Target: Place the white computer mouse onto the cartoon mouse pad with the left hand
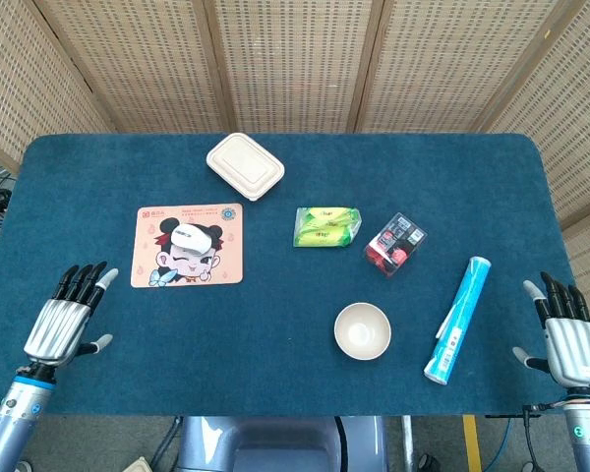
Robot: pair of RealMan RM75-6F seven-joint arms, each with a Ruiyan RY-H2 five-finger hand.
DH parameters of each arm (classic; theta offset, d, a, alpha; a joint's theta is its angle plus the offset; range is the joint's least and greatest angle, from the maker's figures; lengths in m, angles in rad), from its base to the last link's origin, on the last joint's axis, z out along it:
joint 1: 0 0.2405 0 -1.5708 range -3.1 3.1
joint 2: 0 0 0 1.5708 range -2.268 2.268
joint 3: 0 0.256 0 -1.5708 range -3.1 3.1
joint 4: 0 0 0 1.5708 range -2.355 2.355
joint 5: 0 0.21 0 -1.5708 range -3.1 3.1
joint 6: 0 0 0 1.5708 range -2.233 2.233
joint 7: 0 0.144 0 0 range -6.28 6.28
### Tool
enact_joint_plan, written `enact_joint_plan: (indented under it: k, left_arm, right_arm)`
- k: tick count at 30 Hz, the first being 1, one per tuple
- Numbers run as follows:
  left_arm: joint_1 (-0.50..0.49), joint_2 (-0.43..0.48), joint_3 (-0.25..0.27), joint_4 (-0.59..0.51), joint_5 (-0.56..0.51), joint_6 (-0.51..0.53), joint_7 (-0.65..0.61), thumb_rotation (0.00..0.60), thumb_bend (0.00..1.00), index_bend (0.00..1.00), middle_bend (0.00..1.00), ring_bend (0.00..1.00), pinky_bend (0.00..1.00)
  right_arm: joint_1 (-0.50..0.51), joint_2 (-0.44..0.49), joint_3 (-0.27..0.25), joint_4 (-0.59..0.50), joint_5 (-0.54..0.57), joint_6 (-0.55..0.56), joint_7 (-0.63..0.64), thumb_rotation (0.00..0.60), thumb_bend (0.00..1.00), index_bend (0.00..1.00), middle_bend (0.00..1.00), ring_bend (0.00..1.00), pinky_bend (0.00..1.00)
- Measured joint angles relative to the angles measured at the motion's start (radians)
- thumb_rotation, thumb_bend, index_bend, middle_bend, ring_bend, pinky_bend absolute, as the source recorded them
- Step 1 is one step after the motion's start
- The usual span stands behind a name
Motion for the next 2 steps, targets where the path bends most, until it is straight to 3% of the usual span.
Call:
enact_joint_plan:
  k: [2]
  left_arm:
    - [0.021,-0.007,-0.004,0.011,0.006,0.031,0.014,0.600,0.18,0.00,0.00,0.00,0.00]
  right_arm:
    - [0.000,0.000,-0.001,-0.002,-0.006,0.004,-0.001,0.600,0.05,0.10,0.00,0.00,0.00]
